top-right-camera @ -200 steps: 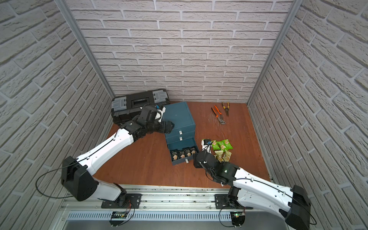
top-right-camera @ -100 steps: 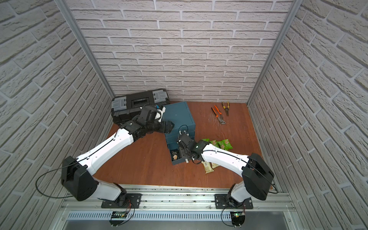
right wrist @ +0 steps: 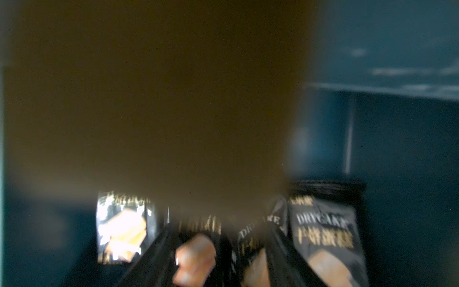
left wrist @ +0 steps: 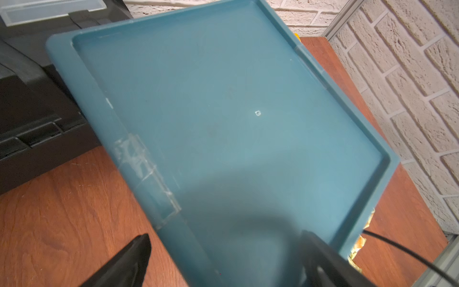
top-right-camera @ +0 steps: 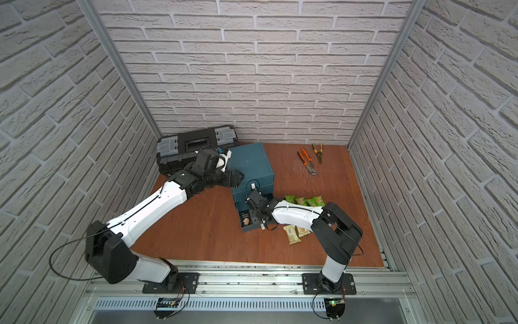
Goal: Take the cookies out of the drawer
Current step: Pick up the cookie from the drawer.
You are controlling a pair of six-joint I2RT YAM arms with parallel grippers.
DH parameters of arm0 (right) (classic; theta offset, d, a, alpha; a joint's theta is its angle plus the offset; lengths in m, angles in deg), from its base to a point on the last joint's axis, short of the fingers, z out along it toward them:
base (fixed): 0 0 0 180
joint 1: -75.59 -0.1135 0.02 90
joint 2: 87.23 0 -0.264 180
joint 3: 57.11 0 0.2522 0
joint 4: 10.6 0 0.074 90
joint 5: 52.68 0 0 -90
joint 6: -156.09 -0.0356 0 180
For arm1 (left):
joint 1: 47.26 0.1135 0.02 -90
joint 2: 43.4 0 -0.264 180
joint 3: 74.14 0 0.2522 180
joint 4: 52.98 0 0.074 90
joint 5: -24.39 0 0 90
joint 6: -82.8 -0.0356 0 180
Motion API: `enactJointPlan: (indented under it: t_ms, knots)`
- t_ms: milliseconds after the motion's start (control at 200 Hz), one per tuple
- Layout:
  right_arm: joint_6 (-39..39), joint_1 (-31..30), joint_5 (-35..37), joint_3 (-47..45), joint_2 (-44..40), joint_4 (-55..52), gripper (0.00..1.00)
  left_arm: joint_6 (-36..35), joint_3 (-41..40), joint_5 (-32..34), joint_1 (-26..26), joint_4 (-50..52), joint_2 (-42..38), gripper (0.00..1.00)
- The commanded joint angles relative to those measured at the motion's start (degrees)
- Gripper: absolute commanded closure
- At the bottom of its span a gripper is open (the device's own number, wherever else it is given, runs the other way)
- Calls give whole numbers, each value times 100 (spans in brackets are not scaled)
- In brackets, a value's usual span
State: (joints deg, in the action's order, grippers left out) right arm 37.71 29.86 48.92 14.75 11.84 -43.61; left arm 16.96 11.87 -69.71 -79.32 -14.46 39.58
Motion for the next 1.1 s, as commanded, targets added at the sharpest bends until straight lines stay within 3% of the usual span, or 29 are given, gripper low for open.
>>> enactJointPlan:
  t_ms: [0, 160, 240, 600, 1095]
  knots:
    - [-70, 20, -98, -336, 107, 269, 49, -105, -99, 24, 38, 254, 90, 1]
    - [-113, 20, 2, -495, -34, 298, 74, -91, -101, -3, 41, 250, 102, 1]
    - [-118, 10, 39, -536, -182, 258, 81, -83, -99, -12, 40, 247, 110, 2]
    - [122, 12, 204, -270, -1016, -302, 89, -61, -89, -30, 41, 261, 108, 2]
    - [109, 286, 440, -492, -2694, -744, 90, -46, -55, -73, 33, 249, 202, 1]
